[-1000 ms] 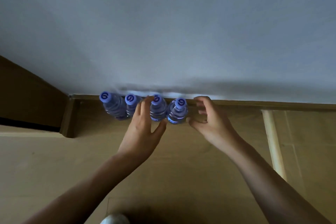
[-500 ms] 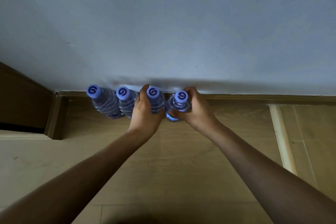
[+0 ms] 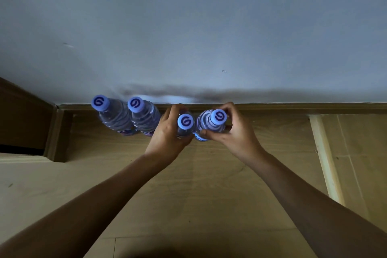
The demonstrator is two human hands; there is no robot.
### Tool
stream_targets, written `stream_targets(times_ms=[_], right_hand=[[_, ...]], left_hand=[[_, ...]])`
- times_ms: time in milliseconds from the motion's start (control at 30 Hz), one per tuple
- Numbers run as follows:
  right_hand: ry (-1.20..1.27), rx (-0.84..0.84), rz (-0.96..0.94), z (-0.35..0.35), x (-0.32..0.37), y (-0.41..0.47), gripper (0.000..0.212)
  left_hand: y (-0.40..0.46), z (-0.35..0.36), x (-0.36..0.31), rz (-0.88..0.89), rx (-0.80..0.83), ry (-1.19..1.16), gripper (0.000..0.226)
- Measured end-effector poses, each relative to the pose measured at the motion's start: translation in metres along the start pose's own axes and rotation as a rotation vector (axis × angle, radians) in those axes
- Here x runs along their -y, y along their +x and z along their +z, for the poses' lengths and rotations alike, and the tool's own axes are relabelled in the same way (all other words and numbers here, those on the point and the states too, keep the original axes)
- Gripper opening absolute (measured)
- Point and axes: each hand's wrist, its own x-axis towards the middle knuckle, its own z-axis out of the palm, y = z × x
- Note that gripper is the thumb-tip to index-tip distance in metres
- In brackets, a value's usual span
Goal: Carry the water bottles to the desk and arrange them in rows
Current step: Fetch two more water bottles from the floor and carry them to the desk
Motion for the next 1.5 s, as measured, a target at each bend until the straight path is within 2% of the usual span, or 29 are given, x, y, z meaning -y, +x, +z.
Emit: stream_targets(times_ms=[133, 267, 400, 567, 667, 800, 967, 1167, 1367, 1500], right_hand=[[0.032, -0.004, 0.018, 0.000, -0.004, -0.007, 0.048], [0.077, -0.008, 0.044, -0.002, -0.009, -0.012, 0.048], [0.187, -0.067, 0.102, -0.011, -0.008, -0.022, 0.045], [0.321, -0.111, 0.098, -0.021, 0.017, -0.031, 0.054], [0.361, -0.087, 0.036, -0.030, 0.042, -0.030, 0.043], [0.374, -0.080, -0.014, -0.049, 0.082, -0.025, 0.045], [0.338, -0.022, -0.049, -0.083, 0.170, -0.028, 0.033], [0.337, 0.065, -0.029, -0.124, 0.317, -0.054, 0.020], [0.293, 0.198, -0.017, -0.154, 0.478, -0.084, 0.019], [0.262, 0.310, -0.029, -0.163, 0.577, -0.104, 0.016]], left_hand=[[-0.001, -0.004, 0.002, 0.003, 0.060, -0.012, 0.056], [-0.009, -0.014, 0.001, -0.188, 0.042, -0.171, 0.055], [-0.018, -0.025, -0.007, -0.289, 0.056, -0.272, 0.056], [-0.012, -0.043, -0.043, -0.270, 0.161, -0.481, 0.046], [-0.005, -0.058, -0.063, -0.236, 0.193, -0.481, 0.045], [0.005, -0.082, -0.093, -0.218, 0.157, -0.476, 0.046], [0.007, -0.141, -0.165, -0.231, 0.153, -0.482, 0.038], [-0.022, -0.247, -0.285, -0.297, 0.136, -0.464, 0.028], [-0.070, -0.360, -0.406, -0.345, -0.027, -0.457, 0.036], [-0.112, -0.428, -0.467, -0.379, -0.143, -0.505, 0.027]])
